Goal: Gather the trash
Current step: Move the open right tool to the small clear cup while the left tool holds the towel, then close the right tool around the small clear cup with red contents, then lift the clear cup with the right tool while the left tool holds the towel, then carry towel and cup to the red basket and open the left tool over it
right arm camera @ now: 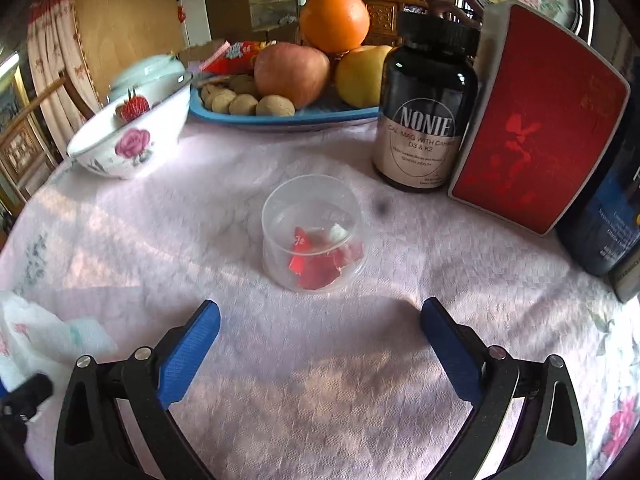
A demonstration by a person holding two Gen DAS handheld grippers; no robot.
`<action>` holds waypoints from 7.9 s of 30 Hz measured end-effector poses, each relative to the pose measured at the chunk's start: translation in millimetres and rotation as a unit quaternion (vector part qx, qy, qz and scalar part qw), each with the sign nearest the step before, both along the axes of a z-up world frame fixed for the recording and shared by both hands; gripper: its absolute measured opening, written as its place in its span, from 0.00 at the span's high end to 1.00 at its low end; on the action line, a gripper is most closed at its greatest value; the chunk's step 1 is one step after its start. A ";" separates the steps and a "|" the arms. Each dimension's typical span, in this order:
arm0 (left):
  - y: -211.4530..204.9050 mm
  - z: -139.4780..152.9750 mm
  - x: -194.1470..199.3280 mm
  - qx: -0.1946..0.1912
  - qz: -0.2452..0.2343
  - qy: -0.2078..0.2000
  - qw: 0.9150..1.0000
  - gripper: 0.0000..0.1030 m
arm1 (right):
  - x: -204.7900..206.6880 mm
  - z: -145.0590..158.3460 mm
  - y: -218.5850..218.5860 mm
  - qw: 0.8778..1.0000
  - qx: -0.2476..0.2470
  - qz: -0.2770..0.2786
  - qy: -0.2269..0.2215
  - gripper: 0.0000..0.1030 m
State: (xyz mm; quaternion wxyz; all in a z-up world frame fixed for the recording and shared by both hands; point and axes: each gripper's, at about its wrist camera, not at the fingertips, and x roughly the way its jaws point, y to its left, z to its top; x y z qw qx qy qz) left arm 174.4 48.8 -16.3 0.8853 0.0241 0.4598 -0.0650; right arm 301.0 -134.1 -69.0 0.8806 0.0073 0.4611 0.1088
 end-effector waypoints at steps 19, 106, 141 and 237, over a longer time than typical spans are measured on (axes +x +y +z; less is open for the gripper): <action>17.1 -2.0 10.2 -0.027 0.030 0.016 0.999 0.39 | 5.6 27.7 -10.7 0.994 0.075 -0.016 -0.077 0.30; -5.0 12.4 -14.6 -0.058 -0.044 0.023 0.997 0.83 | -198.7 23.8 -51.6 0.996 0.063 0.064 -0.027 0.21; -36.4 46.9 -99.7 -0.107 -0.162 -0.041 0.980 0.83 | -353.1 85.6 -113.3 0.971 0.190 -0.071 -0.125 0.47; -446.5 -96.5 -448.7 -0.011 -0.605 0.102 0.789 0.20 | -739.8 -15.8 -364.2 0.899 0.108 -0.412 -0.100 0.50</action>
